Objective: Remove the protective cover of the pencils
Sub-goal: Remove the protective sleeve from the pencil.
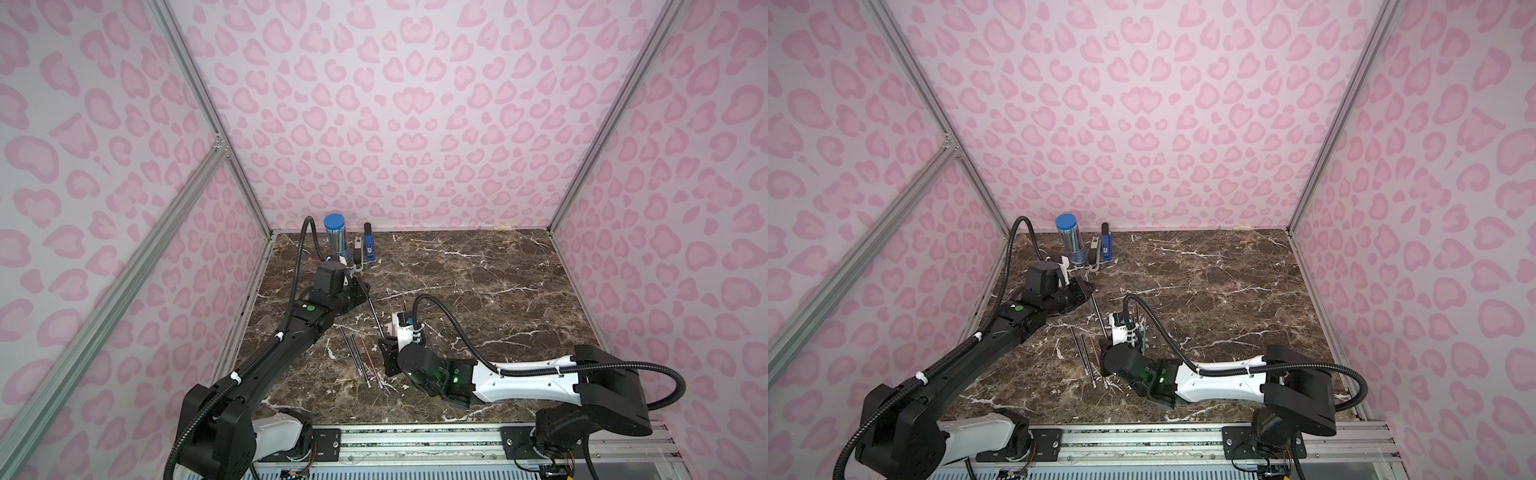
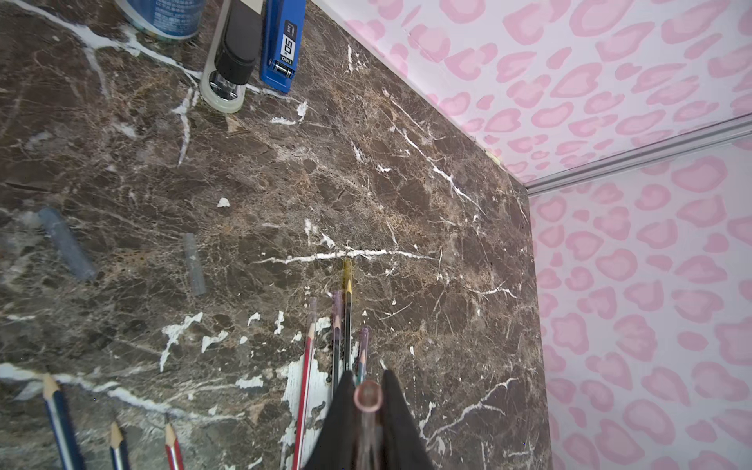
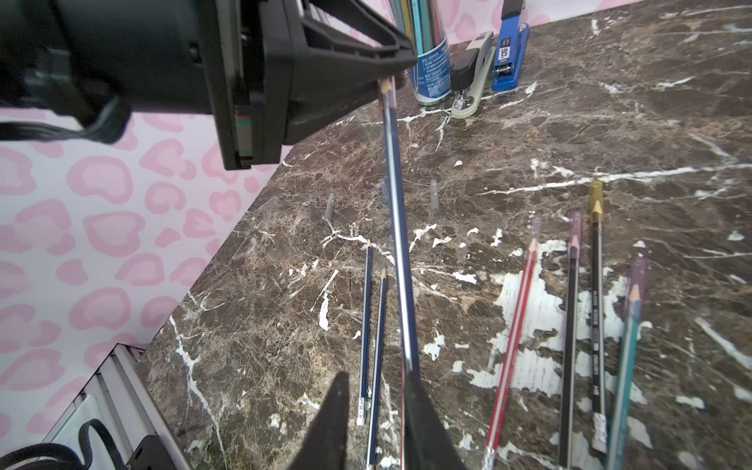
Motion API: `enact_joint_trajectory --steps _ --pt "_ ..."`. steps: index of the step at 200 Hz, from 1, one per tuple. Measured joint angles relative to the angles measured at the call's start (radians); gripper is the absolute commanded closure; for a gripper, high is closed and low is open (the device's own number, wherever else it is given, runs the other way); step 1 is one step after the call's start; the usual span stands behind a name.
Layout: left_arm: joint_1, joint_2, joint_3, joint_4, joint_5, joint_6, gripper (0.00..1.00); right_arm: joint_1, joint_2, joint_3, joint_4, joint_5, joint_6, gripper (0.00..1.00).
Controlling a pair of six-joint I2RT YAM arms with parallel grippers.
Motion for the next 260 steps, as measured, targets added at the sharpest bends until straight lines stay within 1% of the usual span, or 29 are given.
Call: enact_joint_trajectory --steps 25,50,64,91,117,137,177,211,242,260 --pt "-0.002 -0.015 -0.021 0.004 0.004 0.0 0.87 -0.029 -0.011 0.001 -0.008 -0.005 -0.002 0.58" --pt "-0.003 -0.029 -0.03 0.005 0.008 0.0 0.87 -0.063 0.0 0.001 -0.015 -0.036 -0.003 0.51" --pt "-0.003 -0.034 -0.032 0.004 0.008 0.0 0.87 -0.069 0.011 0.004 -0.016 -0.055 -0.008 0.49" --pt "-0.004 -0.037 -0.032 0.005 0.009 0.0 0.87 -0.069 0.029 0.02 -0.012 -0.106 -0.018 0.48" --pt "-0.004 -0.04 -0.033 0.005 0.014 0.0 0.87 -0.069 0.042 0.031 -0.011 -0.127 -0.021 0.48" --pt "-0.005 -0.047 -0.039 0.005 0.015 0.0 0.87 -0.069 0.063 0.045 -0.015 -0.132 -0.025 0.54" --pt "-0.007 -0.06 -0.041 0.004 0.015 0.0 0.87 -0.071 0.093 0.068 -0.015 -0.141 -0.028 0.78" --pt "-0.008 -0.059 -0.038 0.0 0.015 0.0 0.87 -0.065 0.094 0.068 -0.014 -0.146 -0.028 0.91" --pt "-0.007 -0.037 -0.025 -0.008 0.014 0.001 0.87 -0.049 0.094 0.06 -0.015 -0.121 -0.027 0.96" --pt "-0.007 -0.023 -0.018 -0.011 0.011 0.001 0.87 -0.038 0.093 0.048 -0.014 -0.109 -0.029 0.97"
